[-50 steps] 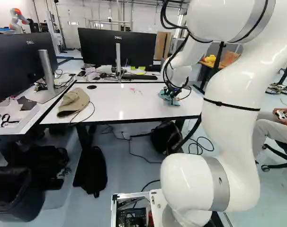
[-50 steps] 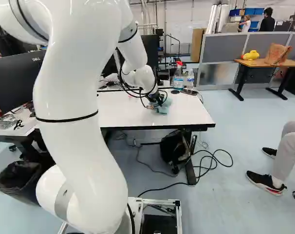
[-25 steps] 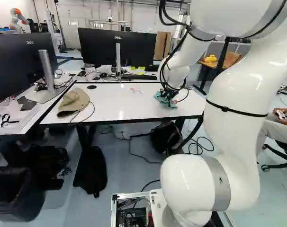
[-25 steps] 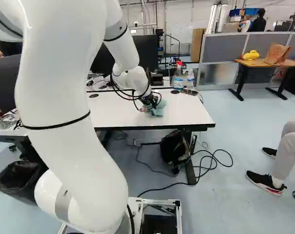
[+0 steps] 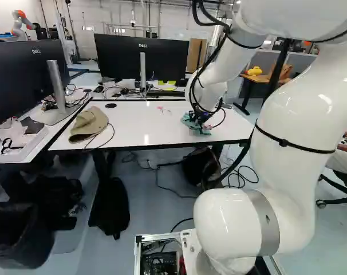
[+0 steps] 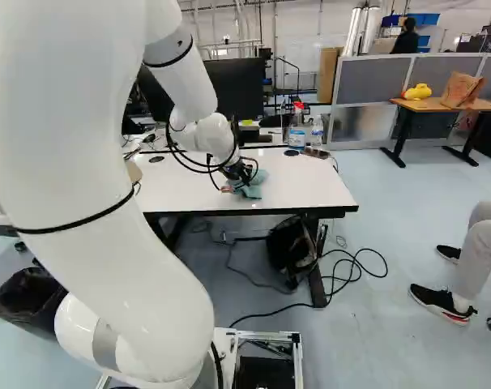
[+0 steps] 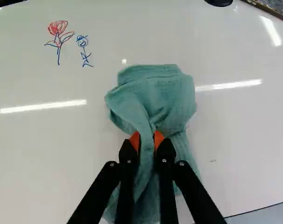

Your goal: Clean the table with the green towel

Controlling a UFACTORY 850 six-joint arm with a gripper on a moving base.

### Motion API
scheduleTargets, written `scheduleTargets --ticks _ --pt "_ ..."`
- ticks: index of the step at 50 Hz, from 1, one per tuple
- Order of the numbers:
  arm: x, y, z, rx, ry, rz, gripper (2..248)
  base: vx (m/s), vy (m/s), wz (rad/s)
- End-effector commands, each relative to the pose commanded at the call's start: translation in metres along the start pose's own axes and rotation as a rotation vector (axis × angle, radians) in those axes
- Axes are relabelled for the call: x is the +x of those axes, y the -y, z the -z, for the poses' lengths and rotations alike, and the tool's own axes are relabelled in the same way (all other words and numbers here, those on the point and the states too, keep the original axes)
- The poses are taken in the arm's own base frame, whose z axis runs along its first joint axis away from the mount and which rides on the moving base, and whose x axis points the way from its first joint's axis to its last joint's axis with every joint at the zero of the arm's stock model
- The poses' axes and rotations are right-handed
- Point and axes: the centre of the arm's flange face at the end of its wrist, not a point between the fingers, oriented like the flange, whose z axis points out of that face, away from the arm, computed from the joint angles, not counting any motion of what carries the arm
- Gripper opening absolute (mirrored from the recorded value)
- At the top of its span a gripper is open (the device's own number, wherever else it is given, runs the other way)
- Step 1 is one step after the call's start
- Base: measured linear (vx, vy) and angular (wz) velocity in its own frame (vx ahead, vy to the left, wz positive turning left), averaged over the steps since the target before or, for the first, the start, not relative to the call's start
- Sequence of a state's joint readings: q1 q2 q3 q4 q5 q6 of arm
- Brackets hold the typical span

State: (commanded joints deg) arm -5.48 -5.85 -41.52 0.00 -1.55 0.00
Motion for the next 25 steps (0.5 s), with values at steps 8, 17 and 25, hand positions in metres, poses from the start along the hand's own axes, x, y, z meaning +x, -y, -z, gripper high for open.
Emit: scheduleTargets --ticks 8,17,25 --pt "-0.013 0.003 0.009 0.004 0.003 0.006 55 0.000 0.000 0.000" --pt "-0.028 0.004 0.019 0.005 0.006 0.007 55 0.000 0.000 0.000" --pt "-0.042 0.002 0.027 0.002 0.007 0.003 55 0.000 0.000 0.000"
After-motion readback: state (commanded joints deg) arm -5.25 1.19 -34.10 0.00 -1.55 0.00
